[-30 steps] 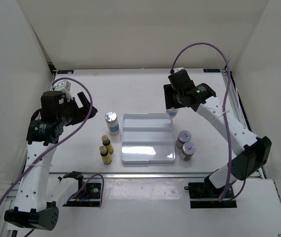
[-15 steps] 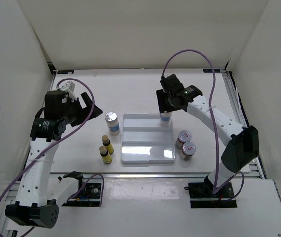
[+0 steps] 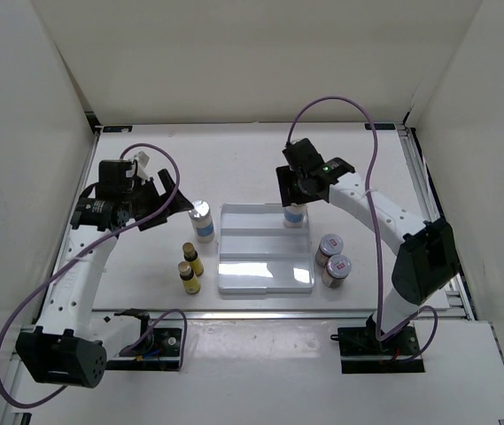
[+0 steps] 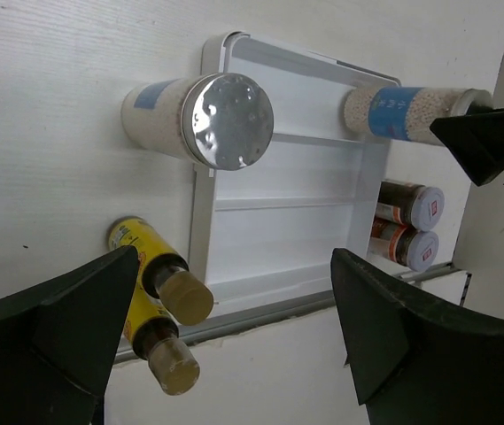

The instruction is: Organize the condiment bottles

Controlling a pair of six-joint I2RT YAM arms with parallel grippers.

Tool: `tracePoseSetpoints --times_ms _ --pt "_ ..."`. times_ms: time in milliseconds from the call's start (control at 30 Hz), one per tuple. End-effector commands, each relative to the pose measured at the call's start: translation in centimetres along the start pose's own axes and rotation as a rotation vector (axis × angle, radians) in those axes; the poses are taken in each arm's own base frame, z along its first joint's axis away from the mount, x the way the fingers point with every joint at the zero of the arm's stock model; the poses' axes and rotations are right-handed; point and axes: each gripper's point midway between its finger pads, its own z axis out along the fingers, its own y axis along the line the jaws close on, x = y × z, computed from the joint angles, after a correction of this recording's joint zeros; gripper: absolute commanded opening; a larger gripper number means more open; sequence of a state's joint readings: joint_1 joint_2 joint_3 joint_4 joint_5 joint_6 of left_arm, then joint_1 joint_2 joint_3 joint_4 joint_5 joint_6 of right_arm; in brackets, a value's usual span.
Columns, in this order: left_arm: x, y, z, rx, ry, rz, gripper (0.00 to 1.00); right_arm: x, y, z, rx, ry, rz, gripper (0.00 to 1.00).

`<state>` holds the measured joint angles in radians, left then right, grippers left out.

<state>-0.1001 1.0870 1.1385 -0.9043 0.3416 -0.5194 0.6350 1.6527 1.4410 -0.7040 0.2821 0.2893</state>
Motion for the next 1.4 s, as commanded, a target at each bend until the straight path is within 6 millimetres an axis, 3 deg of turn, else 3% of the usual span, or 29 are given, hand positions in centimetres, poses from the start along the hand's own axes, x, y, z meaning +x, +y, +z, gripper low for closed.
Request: tracePoseSetpoints --times_ms 0,33,133,267,433,567,733,967,1067,1233,1367 --pt "-1.7 -0.5 -0.6 0.001 -0.072 0.044 1.00 -1.8 0.0 -0.7 0.011 -0.058 0.036 0.83" --pt "-1.8 -0.3 -0.6 -0.012 -0.080 0.044 1.00 -2.0 -0.1 -1.0 0.011 -0.058 0.036 1.00" --pt "-2.6 0.3 0.3 -0.057 -0.075 0.025 1.00 -3.3 0.1 -2.9 -0.006 -0.076 0.031 1.00" --pt "-2.8 1.1 2.1 -0.154 -0.068 0.016 1.00 -5.1 -0.6 -7.1 -0.016 -0.148 0.039 1.00" --pt "-2.8 -1.4 5.6 -0.165 -0.022 0.061 1.00 -5.2 -1.2 -12.2 -0.067 -0.219 0.055 1.00" --pt "-2.7 -2.0 7.8 -0.196 0.011 0.083 1.00 -3.7 -2.2 -13.9 -0.061 -0.229 0.058 1.00" --pt "-2.3 -0.8 9.2 -0.257 0.029 0.099 1.00 -2.0 -3.6 -16.1 -0.046 -0.256 0.066 1.00" --pt "-1.9 0.4 10.2 -0.307 0.048 0.107 1.00 -0.2 -4.5 -16.6 -0.034 -0.245 0.064 1.00" --pt "-1.6 0.4 10.6 -0.309 0.061 0.114 0.95 0.6 -4.8 -16.9 -0.030 -0.232 0.061 1.00" --pt "-0.7 0.4 11.3 -0.313 0.093 0.147 0.56 1.7 -5.1 -17.4 -0.028 -0.221 0.069 1.00" --pt "-0.9 0.6 11.4 -0.326 0.094 0.159 0.34 3.5 -6.0 -17.9 -0.012 -0.202 0.075 1.00"
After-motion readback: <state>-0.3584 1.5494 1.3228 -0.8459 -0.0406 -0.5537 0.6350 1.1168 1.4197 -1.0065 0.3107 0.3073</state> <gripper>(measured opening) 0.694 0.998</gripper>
